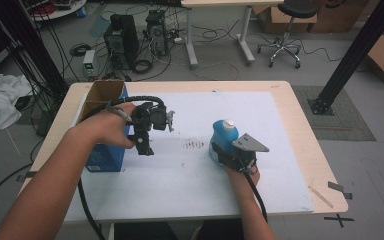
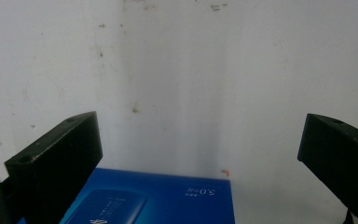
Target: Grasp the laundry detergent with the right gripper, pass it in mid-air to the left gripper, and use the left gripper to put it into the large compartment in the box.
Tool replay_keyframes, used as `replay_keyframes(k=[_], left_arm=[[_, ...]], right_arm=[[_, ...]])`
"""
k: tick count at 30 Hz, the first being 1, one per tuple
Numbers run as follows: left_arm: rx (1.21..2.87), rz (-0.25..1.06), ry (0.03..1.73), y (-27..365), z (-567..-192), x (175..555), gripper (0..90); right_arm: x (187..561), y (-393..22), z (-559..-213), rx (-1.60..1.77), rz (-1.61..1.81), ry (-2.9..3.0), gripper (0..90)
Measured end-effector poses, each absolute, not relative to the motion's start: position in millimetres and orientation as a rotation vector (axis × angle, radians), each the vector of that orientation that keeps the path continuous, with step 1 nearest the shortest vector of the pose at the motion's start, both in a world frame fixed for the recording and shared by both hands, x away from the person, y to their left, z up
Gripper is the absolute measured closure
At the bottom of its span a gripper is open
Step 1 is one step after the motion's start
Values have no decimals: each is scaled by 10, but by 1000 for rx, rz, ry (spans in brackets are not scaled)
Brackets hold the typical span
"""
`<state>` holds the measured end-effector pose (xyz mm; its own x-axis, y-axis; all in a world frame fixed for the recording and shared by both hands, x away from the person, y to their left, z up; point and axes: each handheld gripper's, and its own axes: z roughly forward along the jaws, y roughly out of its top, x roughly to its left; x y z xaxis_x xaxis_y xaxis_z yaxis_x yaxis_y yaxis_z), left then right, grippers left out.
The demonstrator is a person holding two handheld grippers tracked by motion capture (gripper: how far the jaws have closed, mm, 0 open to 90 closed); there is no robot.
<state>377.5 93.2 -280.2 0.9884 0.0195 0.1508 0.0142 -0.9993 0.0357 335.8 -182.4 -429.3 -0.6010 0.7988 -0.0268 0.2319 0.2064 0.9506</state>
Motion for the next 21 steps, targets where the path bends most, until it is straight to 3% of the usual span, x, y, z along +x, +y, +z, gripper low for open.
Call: replay_keyframes(k=[11, 21], left_arm=[[3093, 234, 20, 908, -2792, 3770, 1], [3083, 225, 25, 912, -2719, 3729, 1]], right_arm=[[3408, -1879, -4221, 900, 1445, 2060, 467], [3441, -2032, -3889, 620, 1577, 2240, 467]])
